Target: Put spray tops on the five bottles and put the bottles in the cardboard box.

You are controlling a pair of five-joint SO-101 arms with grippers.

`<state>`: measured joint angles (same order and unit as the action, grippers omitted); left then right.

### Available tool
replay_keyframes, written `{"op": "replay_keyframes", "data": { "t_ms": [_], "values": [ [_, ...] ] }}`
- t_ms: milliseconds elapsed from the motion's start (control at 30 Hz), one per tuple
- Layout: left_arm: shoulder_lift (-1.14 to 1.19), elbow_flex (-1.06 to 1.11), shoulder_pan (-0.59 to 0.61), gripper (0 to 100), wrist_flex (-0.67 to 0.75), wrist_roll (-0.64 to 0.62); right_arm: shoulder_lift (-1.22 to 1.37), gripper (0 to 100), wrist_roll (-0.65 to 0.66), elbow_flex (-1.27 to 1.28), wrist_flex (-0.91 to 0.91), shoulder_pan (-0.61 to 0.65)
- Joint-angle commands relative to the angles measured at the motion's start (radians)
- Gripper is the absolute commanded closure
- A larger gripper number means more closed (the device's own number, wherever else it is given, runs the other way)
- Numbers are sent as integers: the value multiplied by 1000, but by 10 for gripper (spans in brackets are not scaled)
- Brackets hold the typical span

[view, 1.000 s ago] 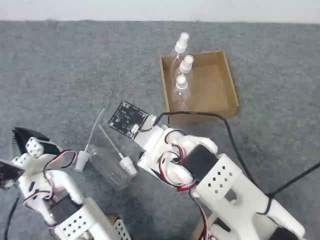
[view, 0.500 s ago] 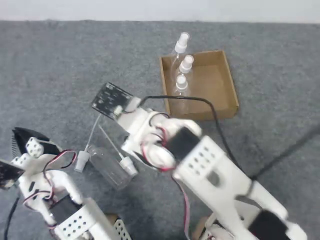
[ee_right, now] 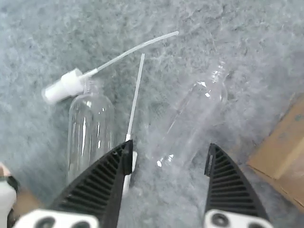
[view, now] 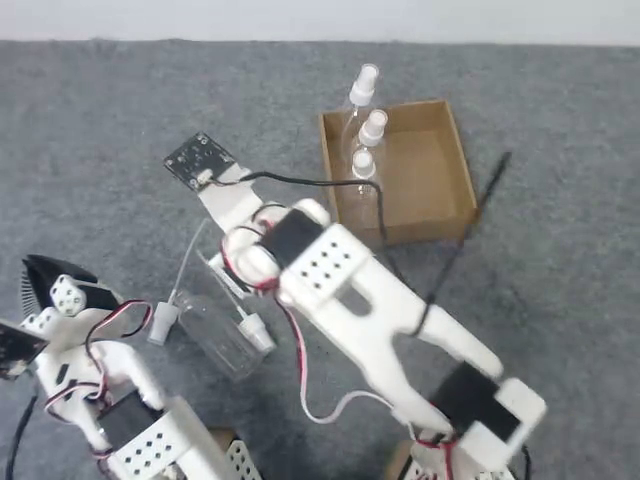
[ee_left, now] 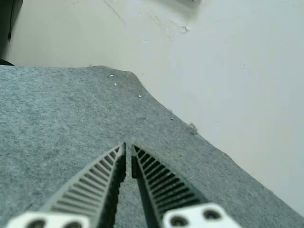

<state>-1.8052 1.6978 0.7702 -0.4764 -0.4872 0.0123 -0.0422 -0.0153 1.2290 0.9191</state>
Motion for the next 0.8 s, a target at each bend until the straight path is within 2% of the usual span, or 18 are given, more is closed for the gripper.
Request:
{"op": "replay_keyframes", "data": {
  "t_ms": [0, 267, 367, 500, 767],
  "values": [
    [-15, -13, -5, 987, 15, 12, 85, 803, -44, -157, -13, -10],
    [-15, -13, -5, 987, 15, 12, 259, 802, -46, -310, 41, -13],
    [-15, -13, -5, 987, 15, 12, 305, 769, -49, -361, 54, -13],
    [-15, -13, -5, 987, 15, 12, 367, 715, -130, -433, 84, -35],
    [-15, -13, -5, 987, 15, 12, 486, 713, -137, -543, 96, -73]
  ]
}}
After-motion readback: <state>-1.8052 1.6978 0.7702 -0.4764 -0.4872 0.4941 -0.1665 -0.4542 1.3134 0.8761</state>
